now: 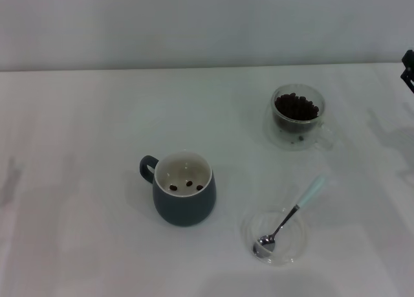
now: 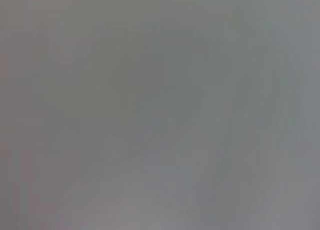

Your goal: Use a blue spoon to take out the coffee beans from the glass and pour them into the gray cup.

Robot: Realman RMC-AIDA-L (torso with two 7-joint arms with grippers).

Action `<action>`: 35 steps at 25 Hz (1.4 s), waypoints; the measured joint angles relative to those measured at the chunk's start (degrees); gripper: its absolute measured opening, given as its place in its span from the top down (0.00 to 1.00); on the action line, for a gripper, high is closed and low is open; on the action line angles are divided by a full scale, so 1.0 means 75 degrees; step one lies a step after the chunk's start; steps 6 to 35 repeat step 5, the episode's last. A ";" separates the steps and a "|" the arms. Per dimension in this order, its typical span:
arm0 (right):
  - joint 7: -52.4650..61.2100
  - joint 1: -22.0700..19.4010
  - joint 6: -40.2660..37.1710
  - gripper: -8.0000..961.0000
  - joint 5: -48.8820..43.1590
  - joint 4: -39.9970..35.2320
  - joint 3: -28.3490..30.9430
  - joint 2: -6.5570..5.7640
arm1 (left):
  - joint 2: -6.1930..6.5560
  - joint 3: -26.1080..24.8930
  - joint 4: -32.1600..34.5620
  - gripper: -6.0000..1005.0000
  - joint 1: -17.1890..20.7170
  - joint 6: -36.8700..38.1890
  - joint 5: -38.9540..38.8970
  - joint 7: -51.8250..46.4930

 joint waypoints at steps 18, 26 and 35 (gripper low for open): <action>0.0004 0.0005 0.0005 0.11 -0.0017 0.0086 -0.0014 0.0002 | 0.0000 0.0009 0.0001 0.14 0.0077 -0.0008 0.0006 0.0007; 0.0004 0.0005 0.0005 0.11 -0.0017 0.0086 -0.0014 0.0002 | 0.0000 0.0009 0.0001 0.14 0.0077 -0.0008 0.0006 0.0007; 0.0004 0.0005 0.0005 0.11 -0.0017 0.0086 -0.0014 0.0002 | 0.0000 0.0009 0.0001 0.14 0.0077 -0.0008 0.0006 0.0007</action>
